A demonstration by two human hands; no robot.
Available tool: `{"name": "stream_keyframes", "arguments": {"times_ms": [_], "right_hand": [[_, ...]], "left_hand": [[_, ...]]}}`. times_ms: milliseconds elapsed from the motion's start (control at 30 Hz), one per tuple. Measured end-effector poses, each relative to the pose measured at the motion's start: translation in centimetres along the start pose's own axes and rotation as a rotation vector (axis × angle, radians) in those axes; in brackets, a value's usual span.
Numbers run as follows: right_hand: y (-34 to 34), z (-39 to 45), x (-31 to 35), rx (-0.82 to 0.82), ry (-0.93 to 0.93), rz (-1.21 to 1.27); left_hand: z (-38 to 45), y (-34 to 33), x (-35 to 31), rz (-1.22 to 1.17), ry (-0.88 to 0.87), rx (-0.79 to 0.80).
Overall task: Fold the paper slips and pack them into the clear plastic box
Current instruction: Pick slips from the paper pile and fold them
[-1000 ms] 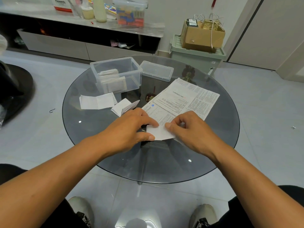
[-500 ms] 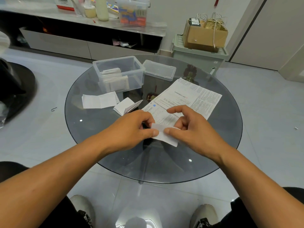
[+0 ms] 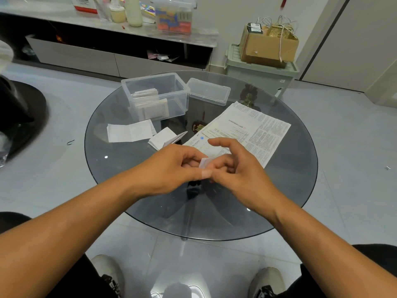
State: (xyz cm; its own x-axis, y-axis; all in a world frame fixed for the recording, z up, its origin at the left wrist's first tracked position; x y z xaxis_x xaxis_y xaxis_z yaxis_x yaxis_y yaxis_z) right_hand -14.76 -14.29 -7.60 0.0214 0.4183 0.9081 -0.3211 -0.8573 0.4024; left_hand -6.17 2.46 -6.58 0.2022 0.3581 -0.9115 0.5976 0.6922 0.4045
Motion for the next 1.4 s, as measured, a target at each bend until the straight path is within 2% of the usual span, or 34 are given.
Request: {"name": "stream_keyframes", "arguments": {"times_ms": [133, 233, 367, 433, 633, 767, 900, 1033, 1100, 1233, 1400], "right_hand": [[0.6, 0.5, -0.5, -0.058, -0.022, -0.139], [0.8, 0.6, -1.1, -0.029, -0.045, -0.172], [0.7, 0.4, -0.7, -0.094, 0.031, -0.258], [0.8, 0.3, -0.6, -0.098, 0.002, -0.214], [0.6, 0.1, -0.7, -0.008, -0.03, -0.104], [0.7, 0.0, -0.6, -0.011, 0.062, -0.3], [0.5, -0.1, -0.7, -0.023, 0.091, -0.307], [0.6, 0.1, -0.5, -0.051, 0.14, -0.329], [1.0, 0.5, -0.7, -0.087, 0.163, -0.439], [2.1, 0.8, -0.8, -0.026, 0.12, -0.722], [3.2, 0.3, 0.6, 0.153, 0.148, -0.81]], "left_hand": [[0.2, 0.2, 0.4, 0.057, -0.014, -0.116], [0.1, 0.2, 0.1, 0.028, -0.004, -0.078], [-0.2, 0.0, -0.3, 0.031, 0.001, -0.002], [-0.1, -0.2, -0.2, -0.014, -0.015, -0.02], [0.7, 0.6, 0.9, 0.063, 0.018, -0.238], [1.0, 1.9, 1.6, 0.2, 0.022, -0.421], [-0.2, 1.1, 0.2, 0.294, -0.197, -0.474], [-1.1, -0.6, -0.8, 0.411, -0.599, -0.245], [-1.0, -1.2, -0.1, 0.506, -0.678, -0.157], [0.1, -0.9, 1.8, 0.673, -0.623, -0.236], [1.3, 1.5, 2.5, 0.761, -0.465, -0.43]]}}
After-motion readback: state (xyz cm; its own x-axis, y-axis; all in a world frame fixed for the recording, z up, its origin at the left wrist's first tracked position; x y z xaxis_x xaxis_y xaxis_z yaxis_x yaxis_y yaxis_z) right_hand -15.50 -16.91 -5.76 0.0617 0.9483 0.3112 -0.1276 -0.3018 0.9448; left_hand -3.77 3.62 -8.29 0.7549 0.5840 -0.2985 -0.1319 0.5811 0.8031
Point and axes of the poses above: each hand's wrist, its own z-axis towards the middle knuckle, its own y-axis out of the back of the hand, x = y × z, the point moved 2 cm from there along z, towards the middle knuckle, and after that the axes turned 11 degrees about -x, right-handed, at the moved point
